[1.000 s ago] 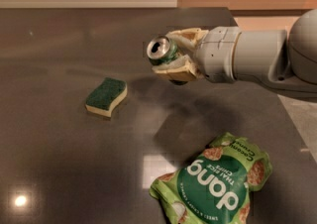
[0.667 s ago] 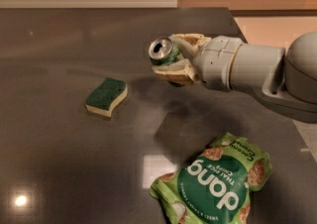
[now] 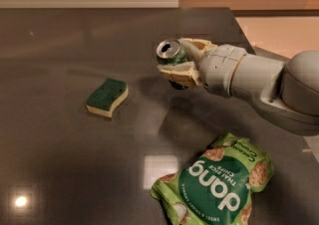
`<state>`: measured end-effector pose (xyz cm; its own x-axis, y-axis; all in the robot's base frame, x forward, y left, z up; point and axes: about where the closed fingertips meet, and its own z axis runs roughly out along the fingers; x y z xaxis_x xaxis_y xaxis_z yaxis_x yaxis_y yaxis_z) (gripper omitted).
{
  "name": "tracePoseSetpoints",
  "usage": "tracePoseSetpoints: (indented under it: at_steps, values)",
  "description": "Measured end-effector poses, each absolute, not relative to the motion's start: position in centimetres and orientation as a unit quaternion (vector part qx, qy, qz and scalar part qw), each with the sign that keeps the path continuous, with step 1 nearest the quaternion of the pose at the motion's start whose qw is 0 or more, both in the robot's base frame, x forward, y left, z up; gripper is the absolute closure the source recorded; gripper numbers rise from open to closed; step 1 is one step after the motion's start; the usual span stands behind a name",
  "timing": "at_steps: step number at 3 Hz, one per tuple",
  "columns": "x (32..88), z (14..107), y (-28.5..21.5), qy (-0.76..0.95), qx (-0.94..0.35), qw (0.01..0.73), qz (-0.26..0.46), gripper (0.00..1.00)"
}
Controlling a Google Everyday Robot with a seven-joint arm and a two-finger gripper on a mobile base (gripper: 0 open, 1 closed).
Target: Place green can upright
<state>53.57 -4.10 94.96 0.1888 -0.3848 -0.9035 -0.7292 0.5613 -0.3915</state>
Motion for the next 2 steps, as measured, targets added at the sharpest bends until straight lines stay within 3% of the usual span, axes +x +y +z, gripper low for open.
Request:
tracePoseSetpoints:
  at_steps: [2]
  values:
    - [54.19,94.27,-4.46,0.628,-0.424,0.634,0.154,1.0]
